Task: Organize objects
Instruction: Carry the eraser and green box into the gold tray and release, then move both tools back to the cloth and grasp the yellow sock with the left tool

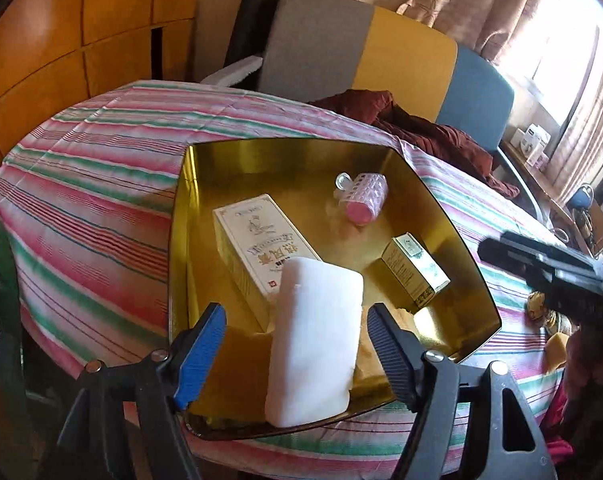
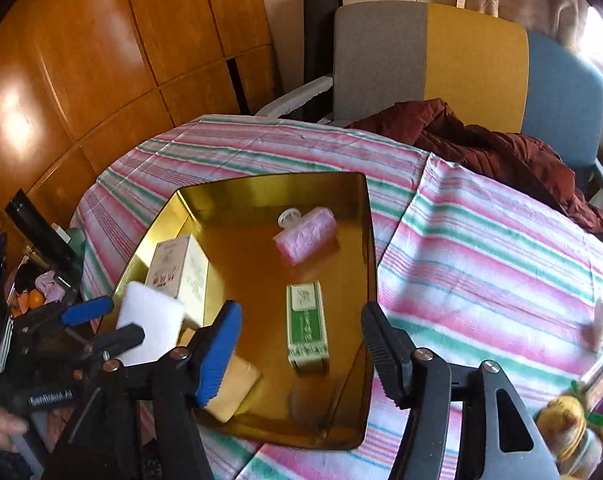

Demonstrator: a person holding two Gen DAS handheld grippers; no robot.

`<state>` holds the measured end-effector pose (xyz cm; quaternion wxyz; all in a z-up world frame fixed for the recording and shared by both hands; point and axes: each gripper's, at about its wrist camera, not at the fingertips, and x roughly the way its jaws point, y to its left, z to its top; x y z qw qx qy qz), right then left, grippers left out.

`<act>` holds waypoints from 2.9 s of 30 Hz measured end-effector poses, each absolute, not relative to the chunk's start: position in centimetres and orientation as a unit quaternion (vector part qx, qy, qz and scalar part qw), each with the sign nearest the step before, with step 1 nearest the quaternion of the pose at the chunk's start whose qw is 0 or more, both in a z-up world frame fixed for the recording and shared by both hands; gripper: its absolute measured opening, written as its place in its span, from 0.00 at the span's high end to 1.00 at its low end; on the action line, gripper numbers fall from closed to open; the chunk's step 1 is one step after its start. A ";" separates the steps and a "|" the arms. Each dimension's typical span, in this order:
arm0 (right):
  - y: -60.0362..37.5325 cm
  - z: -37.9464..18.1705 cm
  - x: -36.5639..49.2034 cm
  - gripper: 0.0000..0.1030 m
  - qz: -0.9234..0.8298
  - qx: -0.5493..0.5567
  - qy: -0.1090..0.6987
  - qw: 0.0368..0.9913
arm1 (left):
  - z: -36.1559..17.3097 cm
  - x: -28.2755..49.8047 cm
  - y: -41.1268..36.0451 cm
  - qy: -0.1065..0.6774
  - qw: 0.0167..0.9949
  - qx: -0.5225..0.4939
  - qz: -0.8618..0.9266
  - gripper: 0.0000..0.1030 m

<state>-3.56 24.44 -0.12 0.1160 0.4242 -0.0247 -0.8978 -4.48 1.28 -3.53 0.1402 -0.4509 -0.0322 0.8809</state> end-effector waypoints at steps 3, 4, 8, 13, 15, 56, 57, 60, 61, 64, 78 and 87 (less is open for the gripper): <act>24.3 -0.4 -2.8 0.32 -0.897 0.427 -0.026 0.115 | -2.5 -3.8 0.8 -0.032 0.128 -0.434 0.891 0.29; 24.2 -0.6 -2.5 0.31 -0.896 0.428 -0.025 0.114 | -2.1 -3.6 0.7 -0.033 0.124 -0.427 0.895 0.29; 23.6 -0.7 -1.5 0.10 -0.899 0.423 -0.020 0.112 | -0.5 -2.9 0.2 -0.033 0.103 -0.398 0.911 0.29; 23.0 -0.4 -0.4 0.08 -0.903 0.415 -0.013 0.112 | 0.6 -2.5 0.2 -0.029 0.090 -0.381 0.920 0.29; 22.8 -0.3 -0.1 0.06 -0.905 0.411 -0.011 0.111 | 0.7 -2.4 0.3 -0.028 0.090 -0.379 0.920 0.29; 40.7 -0.9 6.0 0.00 -0.899 0.413 -0.107 -0.101 | 1.3 -0.5 10.2 0.059 0.248 -0.386 0.887 0.30; 41.8 -0.7 6.3 0.00 -0.898 0.411 -0.110 -0.114 | 1.3 -0.4 11.2 0.066 0.263 -0.387 0.881 0.30; 46.7 0.1 8.1 0.00 -0.891 0.398 -0.134 -0.169 | 1.4 0.0 13.9 0.086 0.297 -0.386 0.869 0.30; 48.6 0.4 8.9 0.00 -0.888 0.391 -0.148 -0.190 | 1.4 0.2 14.9 0.092 0.311 -0.388 0.863 0.30; 53.3 0.8 10.8 0.00 -0.876 0.370 -0.194 -0.242 | 1.3 0.8 18.1 0.110 0.349 -0.387 0.847 0.30; 60.2 -1.3 14.3 0.00 -0.844 0.319 -0.328 -0.281 | -2.4 1.1 32.4 0.157 0.436 -0.438 0.770 0.30; 60.0 -2.1 13.8 0.00 -0.841 0.328 -0.360 -0.236 | -4.7 0.2 39.3 0.155 0.455 -0.458 0.748 0.30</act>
